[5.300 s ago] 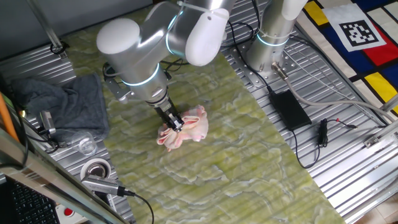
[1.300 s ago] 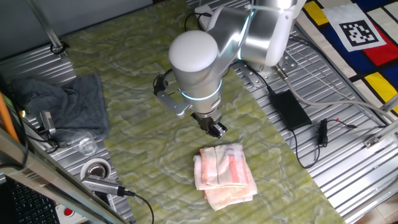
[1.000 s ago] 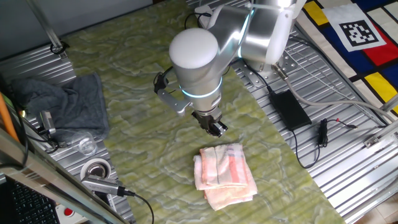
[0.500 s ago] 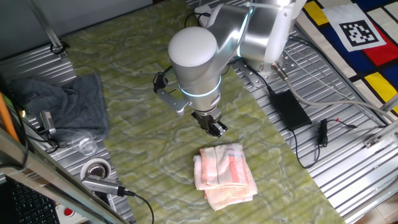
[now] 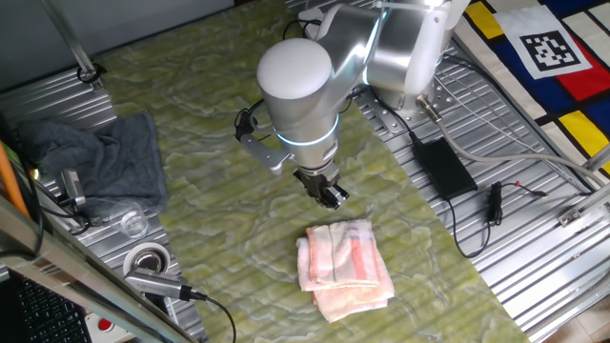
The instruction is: Clean the table with a cloth
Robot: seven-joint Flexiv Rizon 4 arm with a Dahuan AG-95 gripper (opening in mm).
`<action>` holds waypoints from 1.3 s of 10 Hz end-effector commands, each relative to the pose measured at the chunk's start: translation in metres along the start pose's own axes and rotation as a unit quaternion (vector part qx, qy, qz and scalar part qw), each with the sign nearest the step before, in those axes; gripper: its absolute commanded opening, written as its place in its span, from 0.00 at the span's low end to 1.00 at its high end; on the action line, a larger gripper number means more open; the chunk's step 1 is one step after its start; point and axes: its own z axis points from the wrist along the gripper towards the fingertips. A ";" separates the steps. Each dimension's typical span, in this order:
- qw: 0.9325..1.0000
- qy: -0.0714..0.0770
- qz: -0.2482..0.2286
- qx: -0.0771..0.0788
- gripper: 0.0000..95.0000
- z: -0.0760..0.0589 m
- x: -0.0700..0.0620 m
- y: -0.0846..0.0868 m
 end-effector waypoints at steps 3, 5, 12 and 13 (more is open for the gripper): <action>1.000 -0.001 0.000 0.000 0.00 0.000 0.000 0.000; 1.000 -0.003 0.001 -0.001 0.00 0.000 0.000 0.000; 1.000 -0.001 -0.005 -0.006 0.00 0.000 0.000 0.000; 1.000 -0.001 -0.004 -0.005 0.00 0.000 0.000 0.000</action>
